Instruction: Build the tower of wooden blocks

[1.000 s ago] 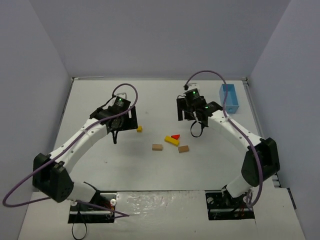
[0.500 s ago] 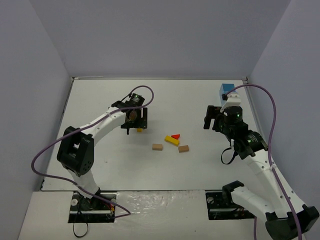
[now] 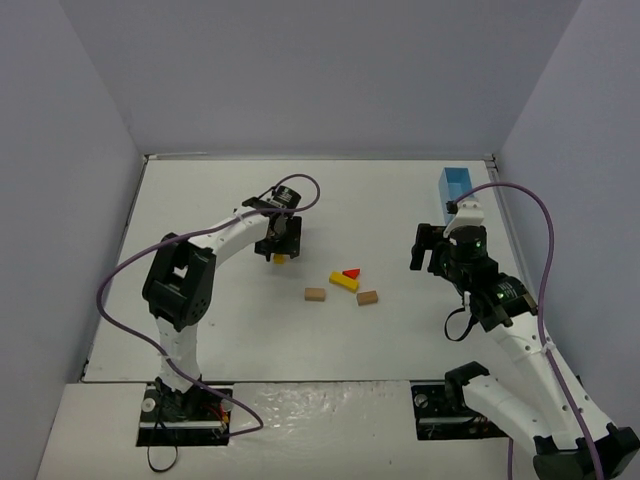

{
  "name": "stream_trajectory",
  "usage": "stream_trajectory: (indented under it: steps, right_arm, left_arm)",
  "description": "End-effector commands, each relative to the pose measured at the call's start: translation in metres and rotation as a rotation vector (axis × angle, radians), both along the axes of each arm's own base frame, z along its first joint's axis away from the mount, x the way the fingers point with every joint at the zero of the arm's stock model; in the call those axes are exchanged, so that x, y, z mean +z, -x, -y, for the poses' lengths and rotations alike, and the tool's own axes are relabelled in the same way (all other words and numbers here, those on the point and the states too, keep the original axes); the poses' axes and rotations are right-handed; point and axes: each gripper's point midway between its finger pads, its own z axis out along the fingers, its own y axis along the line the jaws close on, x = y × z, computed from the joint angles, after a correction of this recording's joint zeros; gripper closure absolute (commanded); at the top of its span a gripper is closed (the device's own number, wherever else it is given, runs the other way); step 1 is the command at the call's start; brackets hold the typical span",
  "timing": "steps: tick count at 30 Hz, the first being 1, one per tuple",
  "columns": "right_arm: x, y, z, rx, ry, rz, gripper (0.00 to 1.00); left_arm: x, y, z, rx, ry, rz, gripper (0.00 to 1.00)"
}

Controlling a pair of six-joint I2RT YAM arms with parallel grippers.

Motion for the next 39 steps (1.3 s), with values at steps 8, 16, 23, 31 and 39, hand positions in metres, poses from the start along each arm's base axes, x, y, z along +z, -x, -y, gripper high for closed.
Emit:
stream_trajectory:
  steps: [8, 16, 23, 31, 39]
  right_arm:
    - [0.010, -0.005, 0.001, -0.022, -0.022, 0.050, 0.20]
    - [0.006, -0.006, 0.000, -0.020, -0.023, 0.039, 0.20]
    - [0.006, -0.006, 0.000, -0.019, -0.025, 0.042, 0.20]
    - [0.007, -0.005, 0.000, -0.020, -0.025, 0.045, 0.20]
    - [0.006, -0.005, 0.000, -0.019, -0.025, 0.041, 0.20]
  left_arm:
    - [0.015, -0.022, 0.001, -0.001, -0.008, 0.072, 0.47]
    - [0.019, -0.025, 0.002, 0.008, 0.009, 0.080, 0.57]
    - [0.019, -0.026, -0.001, 0.014, 0.011, 0.078, 0.62]
    - [0.020, -0.027, -0.001, 0.017, 0.019, 0.078, 0.72]
    - [0.032, -0.028, -0.005, 0.041, 0.026, 0.093, 0.96]
